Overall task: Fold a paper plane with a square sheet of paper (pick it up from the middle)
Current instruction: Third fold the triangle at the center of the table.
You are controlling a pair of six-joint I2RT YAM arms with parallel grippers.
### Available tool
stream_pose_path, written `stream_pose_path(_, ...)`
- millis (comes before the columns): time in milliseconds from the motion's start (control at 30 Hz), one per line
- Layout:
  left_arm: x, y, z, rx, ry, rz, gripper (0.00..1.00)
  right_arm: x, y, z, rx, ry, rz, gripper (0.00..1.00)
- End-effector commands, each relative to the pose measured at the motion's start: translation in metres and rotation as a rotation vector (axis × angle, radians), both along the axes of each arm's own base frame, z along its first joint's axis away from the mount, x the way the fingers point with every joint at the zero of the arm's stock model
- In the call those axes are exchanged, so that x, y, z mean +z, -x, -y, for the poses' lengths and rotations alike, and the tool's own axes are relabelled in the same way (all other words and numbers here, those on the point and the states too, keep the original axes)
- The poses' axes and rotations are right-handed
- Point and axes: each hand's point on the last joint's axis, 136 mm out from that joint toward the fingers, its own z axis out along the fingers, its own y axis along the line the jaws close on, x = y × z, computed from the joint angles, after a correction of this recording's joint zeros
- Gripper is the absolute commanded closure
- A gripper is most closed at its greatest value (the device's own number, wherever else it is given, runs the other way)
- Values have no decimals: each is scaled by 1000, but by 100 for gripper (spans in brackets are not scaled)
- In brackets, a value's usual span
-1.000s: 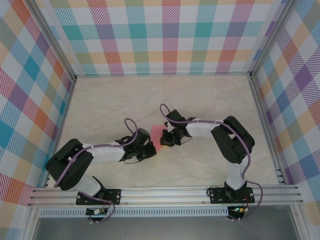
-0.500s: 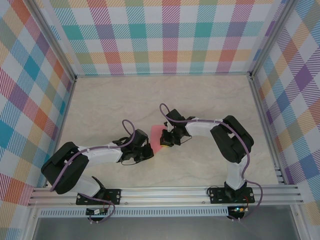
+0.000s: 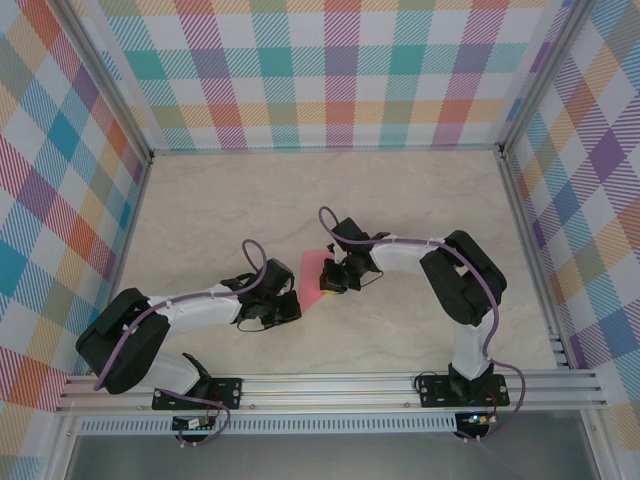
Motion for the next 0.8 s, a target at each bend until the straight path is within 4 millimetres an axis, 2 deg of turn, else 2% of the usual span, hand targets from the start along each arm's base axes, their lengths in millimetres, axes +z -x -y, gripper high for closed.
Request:
stream_pose_path(0, -19, 39, -35, -44, -153, -163, 91, -50, 13, 39, -47, 215, -70, 97)
stream_pose_path(100, 0, 25, -32, -55, -150, -97, 92, -34, 6, 27, -34, 155, -41, 96)
stream_pose_path(233, 33, -7, -16, -29, -67, 32, 90, 7, -11, 3, -10, 23, 45, 89)
stream_pose_path(333, 49, -28, -3, 1, 0, 103, 88, 40, -20, -6, -14, -61, 114, 78)
stream_pose_path(400, 53, -38, 7, 12, 43, 128, 88, 54, -24, -3, -32, -84, 146, 70)
stream_pose_path(500, 55, -54, 20, 25, 93, 159, 89, 62, -27, 9, -78, -89, 169, 59)
stream_pose_path(600, 50, -66, 25, 37, 85, 166, 91, 57, -28, 26, -122, -60, 172, 52)
stream_pose_path(767, 40, -77, 25, 63, 54, 165, 93, 42, -28, 39, -166, -56, 117, 50)
